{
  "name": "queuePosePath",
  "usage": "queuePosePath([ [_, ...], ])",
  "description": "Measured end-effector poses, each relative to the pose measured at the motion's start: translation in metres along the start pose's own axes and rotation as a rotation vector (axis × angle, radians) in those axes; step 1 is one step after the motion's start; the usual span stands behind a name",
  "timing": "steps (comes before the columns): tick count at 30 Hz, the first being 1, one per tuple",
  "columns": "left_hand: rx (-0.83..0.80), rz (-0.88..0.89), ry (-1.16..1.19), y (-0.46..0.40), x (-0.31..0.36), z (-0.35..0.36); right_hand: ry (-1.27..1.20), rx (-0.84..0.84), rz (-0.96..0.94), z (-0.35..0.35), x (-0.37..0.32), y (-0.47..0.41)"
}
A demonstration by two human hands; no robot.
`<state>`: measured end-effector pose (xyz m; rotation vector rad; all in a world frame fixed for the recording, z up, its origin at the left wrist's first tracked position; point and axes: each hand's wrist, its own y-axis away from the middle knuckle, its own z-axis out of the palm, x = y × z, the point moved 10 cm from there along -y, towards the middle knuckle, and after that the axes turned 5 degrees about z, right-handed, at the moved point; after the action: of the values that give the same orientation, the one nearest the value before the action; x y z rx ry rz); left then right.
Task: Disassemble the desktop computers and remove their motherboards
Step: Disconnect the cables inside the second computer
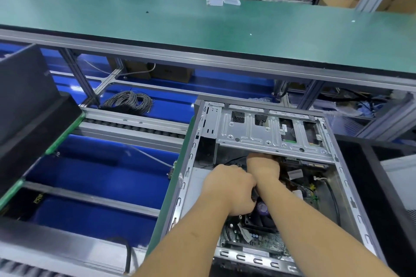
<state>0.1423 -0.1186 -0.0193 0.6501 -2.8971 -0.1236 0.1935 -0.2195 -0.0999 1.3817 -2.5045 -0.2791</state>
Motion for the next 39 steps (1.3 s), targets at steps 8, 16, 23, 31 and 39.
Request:
queuePosePath([
  [8,-0.003,0.002,-0.008,0.001,0.000,-0.002,0.080,-0.063,-0.088,0.004,-0.006,-0.003],
  [16,-0.010,-0.008,-0.014,0.001,-0.001,0.001,0.124,0.005,-0.113,0.004,-0.007,0.004],
  [23,-0.021,-0.018,-0.027,0.001,-0.003,0.003,-0.109,0.075,-0.177,-0.008,0.001,0.010],
  [31,-0.004,-0.002,-0.050,0.002,-0.001,0.002,-0.304,0.026,-0.280,-0.001,0.014,0.031],
  [39,0.391,-0.286,0.305,0.017,-0.044,-0.023,-0.398,-0.011,-0.344,-0.009,0.019,0.043],
])
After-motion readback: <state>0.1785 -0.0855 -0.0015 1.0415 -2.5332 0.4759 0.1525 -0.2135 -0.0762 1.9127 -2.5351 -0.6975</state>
